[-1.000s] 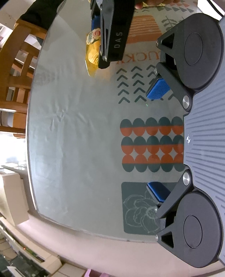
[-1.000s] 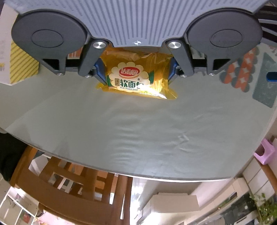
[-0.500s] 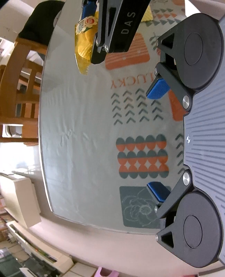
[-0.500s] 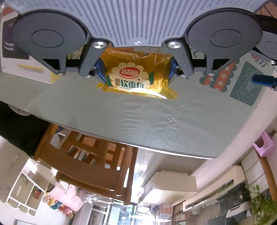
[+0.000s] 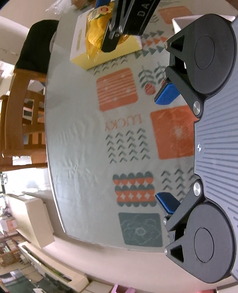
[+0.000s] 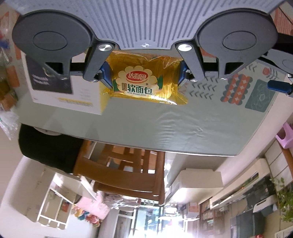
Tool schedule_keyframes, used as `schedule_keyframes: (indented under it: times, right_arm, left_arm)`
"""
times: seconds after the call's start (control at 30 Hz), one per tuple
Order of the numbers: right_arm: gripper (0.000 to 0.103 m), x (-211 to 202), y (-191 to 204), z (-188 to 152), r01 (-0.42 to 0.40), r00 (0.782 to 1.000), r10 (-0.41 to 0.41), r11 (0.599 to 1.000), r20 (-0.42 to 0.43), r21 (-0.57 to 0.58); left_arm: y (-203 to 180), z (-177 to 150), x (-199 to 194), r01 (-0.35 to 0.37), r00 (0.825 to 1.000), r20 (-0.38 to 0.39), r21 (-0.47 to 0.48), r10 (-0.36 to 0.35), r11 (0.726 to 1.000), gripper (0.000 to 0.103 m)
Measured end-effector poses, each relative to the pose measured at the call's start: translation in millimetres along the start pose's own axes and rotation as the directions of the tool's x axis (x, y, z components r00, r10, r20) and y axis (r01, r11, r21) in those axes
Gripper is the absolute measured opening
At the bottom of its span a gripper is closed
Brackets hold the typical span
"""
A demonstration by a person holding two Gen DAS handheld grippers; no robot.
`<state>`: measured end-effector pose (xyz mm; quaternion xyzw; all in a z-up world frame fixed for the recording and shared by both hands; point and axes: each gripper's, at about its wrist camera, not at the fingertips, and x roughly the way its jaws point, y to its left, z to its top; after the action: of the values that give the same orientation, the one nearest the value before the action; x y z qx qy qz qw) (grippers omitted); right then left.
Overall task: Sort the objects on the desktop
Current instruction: 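Lift the held logo packet with the right tool and carry it over the white box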
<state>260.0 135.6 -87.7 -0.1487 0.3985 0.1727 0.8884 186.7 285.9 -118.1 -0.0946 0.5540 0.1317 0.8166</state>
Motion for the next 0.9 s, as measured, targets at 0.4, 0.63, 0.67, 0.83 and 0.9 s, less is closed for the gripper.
schedule_keyframes:
  times: [0.4,0.63,0.67,0.83,0.9]
  right_arm:
    - [0.083,-63,-64,-65,0.0,0.999,-0.003,0.997,0.032,0.08]
    - [0.083,-102,-99,-103,-0.013,0.998,0.006,0.994,0.058,0.107]
    - [0.083,-108,-104,-109,-0.015,0.998,0.008,0.994,0.063,0.107]
    - [0.083,-127,-121,-135,-0.027,0.997,0.017,0.99,0.073,0.136]
    - [0.083,-129,-126,-145,-0.033,0.997,0.022,0.988,0.069,0.152]
  left_arm:
    - [-62,-62,-42,-0.026,1.0,-0.006,0.021,0.026,0.999,0.103]
    - [-101,-106,-74,-0.042,0.999,0.006,0.028,0.042,0.999,0.103]
    - [-105,-111,-77,-0.043,0.999,0.004,0.026,0.043,0.999,0.103]
    - [-125,-141,-89,-0.051,0.999,-0.007,0.015,0.052,0.999,0.103]
    - [-131,-152,-91,-0.055,0.998,-0.015,0.011,0.055,0.998,0.103]
